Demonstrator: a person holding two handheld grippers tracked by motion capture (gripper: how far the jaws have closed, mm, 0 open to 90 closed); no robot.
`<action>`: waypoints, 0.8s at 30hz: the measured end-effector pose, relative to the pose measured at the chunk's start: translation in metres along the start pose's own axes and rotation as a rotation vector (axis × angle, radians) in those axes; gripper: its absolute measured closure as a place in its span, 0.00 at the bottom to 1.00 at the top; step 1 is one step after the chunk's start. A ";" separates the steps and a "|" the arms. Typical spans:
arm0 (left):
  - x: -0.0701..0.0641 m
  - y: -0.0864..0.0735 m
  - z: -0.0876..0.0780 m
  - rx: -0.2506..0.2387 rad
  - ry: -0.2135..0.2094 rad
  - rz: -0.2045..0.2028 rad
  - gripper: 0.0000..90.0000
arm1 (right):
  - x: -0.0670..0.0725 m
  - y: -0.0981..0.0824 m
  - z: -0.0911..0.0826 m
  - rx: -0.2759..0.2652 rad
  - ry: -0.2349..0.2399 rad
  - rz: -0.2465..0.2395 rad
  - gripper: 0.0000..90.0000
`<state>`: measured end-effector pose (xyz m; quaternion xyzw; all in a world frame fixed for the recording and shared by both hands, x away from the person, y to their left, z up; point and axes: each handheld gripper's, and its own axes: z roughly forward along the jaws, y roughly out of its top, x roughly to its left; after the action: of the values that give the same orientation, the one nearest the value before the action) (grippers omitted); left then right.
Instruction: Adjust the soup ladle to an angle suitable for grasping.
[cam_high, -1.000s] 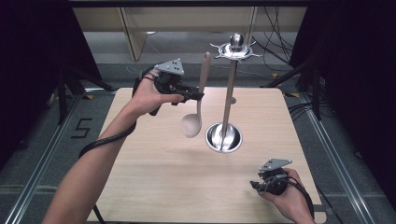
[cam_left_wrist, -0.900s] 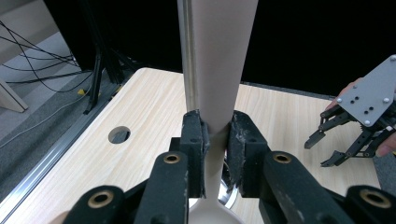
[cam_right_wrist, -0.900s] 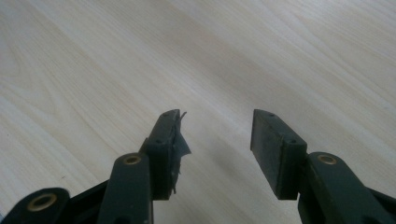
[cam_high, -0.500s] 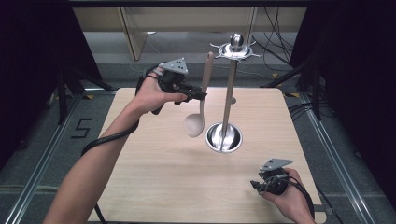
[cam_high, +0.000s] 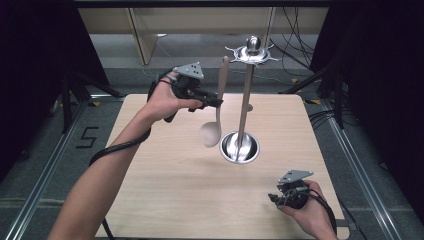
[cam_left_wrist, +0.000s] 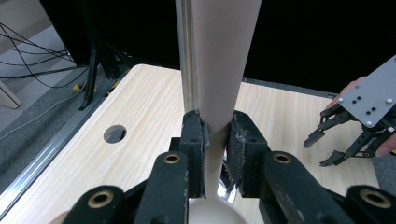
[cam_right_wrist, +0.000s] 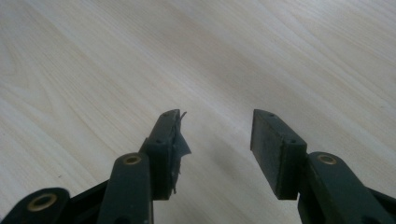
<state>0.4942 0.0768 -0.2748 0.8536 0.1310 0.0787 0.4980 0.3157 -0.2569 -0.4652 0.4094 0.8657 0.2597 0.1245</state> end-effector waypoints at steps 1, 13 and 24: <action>0.000 0.000 0.001 -0.001 0.001 -0.001 0.85 | 0.000 0.000 0.000 0.001 0.002 0.002 0.59; -0.003 0.003 0.003 0.030 0.002 -0.003 0.85 | -0.001 -0.001 0.001 0.000 0.000 -0.028 0.59; -0.002 0.008 0.007 0.051 0.013 -0.014 0.85 | 0.000 -0.002 0.001 0.006 -0.003 0.004 0.59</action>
<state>0.4953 0.0662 -0.2709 0.8647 0.1421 0.0772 0.4756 0.3147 -0.2572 -0.4667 0.4117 0.8655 0.2569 0.1241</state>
